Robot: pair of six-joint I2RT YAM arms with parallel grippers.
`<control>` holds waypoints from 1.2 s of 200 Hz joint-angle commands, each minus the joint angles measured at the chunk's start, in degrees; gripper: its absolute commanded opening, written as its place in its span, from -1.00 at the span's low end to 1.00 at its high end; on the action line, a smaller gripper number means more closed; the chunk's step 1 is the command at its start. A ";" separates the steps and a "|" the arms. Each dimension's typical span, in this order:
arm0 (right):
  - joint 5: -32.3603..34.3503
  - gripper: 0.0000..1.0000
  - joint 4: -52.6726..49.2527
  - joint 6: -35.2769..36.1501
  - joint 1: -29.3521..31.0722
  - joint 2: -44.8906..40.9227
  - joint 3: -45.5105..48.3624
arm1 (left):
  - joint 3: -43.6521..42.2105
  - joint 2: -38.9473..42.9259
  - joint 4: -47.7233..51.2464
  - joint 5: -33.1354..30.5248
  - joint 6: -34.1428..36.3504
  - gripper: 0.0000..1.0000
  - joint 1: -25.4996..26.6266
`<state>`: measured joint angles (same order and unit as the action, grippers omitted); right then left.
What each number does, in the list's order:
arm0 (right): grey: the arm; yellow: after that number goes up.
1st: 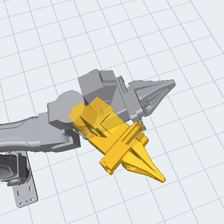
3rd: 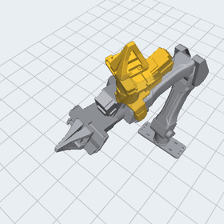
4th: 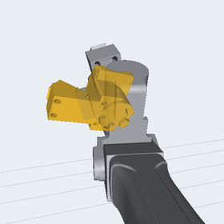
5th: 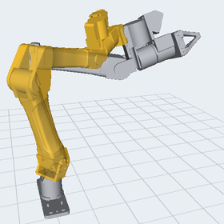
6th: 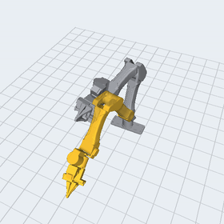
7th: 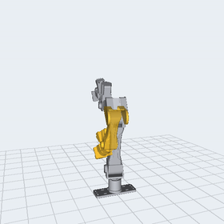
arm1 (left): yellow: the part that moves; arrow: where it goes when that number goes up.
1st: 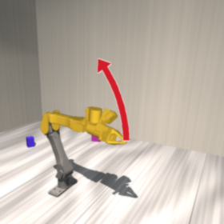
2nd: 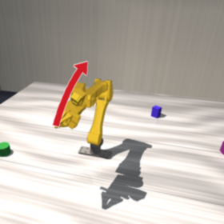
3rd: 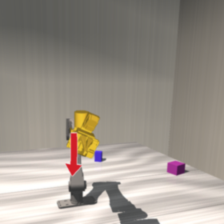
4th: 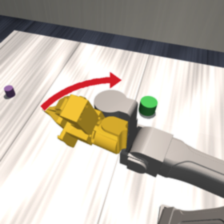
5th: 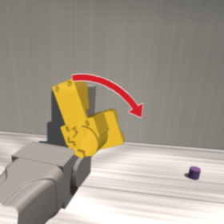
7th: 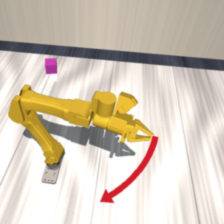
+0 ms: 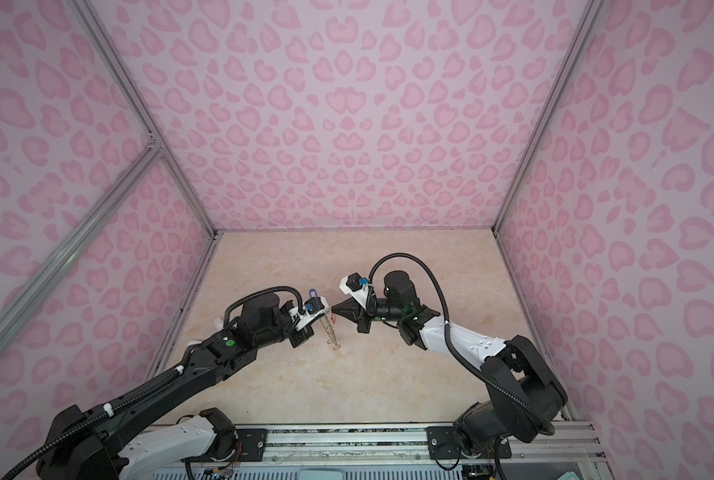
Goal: Put the keys on the keyring
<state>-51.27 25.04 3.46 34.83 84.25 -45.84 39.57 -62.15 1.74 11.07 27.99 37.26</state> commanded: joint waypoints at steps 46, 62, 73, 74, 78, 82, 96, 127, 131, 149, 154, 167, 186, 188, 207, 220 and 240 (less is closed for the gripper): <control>-1.25 -1.00 3.64 -2.88 0.23 0.98 0.25 | 1.52 -1.31 -3.98 -2.71 -1.53 -0.94 1.36; -1.33 -1.00 4.35 -3.45 0.25 1.31 0.25 | 1.56 -1.31 -4.19 -2.81 -1.66 -0.94 1.55; -1.17 -1.00 4.66 -3.77 0.24 1.54 0.24 | 1.56 -1.31 -4.29 -2.72 -1.80 -0.93 1.59; -1.19 -1.00 4.67 -3.79 0.24 1.54 0.28 | 1.56 -1.31 -4.29 -2.72 -1.80 -0.94 1.59; -1.02 -1.00 4.62 -3.94 0.23 1.63 0.31 | 1.56 -1.31 -4.29 -2.65 -1.72 -0.94 1.59; -0.79 -1.00 4.58 -4.03 0.23 1.63 0.27 | 1.56 -1.31 -4.29 -2.63 -1.73 -0.94 1.59; -0.24 -1.00 4.50 -3.98 0.20 1.62 0.27 | 1.49 -1.23 -4.29 -2.78 -1.80 -0.93 1.64; 0.10 -1.00 3.66 -4.03 0.17 1.89 -0.08 | 1.30 -1.22 -4.36 -2.75 -1.87 -0.94 1.77; 0.19 -1.00 3.77 -4.22 0.20 1.89 -0.05 | 1.25 -1.22 -4.37 -2.79 -1.93 -0.93 1.77; 0.36 -1.00 3.82 -4.39 0.06 2.16 -0.10 | 1.21 -1.22 -4.62 -2.91 -1.88 -0.93 1.81; 0.29 -1.00 3.52 -4.43 0.03 2.23 -0.15 | 1.25 -1.22 -4.59 -2.92 -1.88 -0.93 1.82; 0.55 -1.00 2.79 -4.43 -0.13 2.37 -0.36 | 1.30 -1.17 -4.59 -3.08 -1.73 -0.93 1.82; 1.14 -1.00 2.47 -4.43 -0.50 2.11 -0.07 | 1.21 -1.13 -4.61 -2.98 -1.53 -0.94 1.85; 1.10 -1.00 2.47 -4.43 -0.49 2.14 -0.04 | 1.21 -1.13 -4.57 -2.96 -1.53 -0.94 1.86; 1.44 -1.00 2.14 -4.52 -0.81 2.13 -0.18 | 1.21 -1.13 -4.55 -2.87 -1.28 -0.93 1.85; 1.61 -1.00 1.78 -4.78 -0.90 2.44 -0.31 | 1.21 -1.13 -4.44 -2.81 -1.18 -0.93 1.85; 1.70 -1.00 1.29 -4.87 -0.91 2.79 -0.56 | 1.38 -1.13 -4.37 -2.63 -1.01 -0.94 1.80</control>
<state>-50.57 27.07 -0.84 34.00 86.30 -45.95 40.40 -63.40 0.12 7.84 26.41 39.05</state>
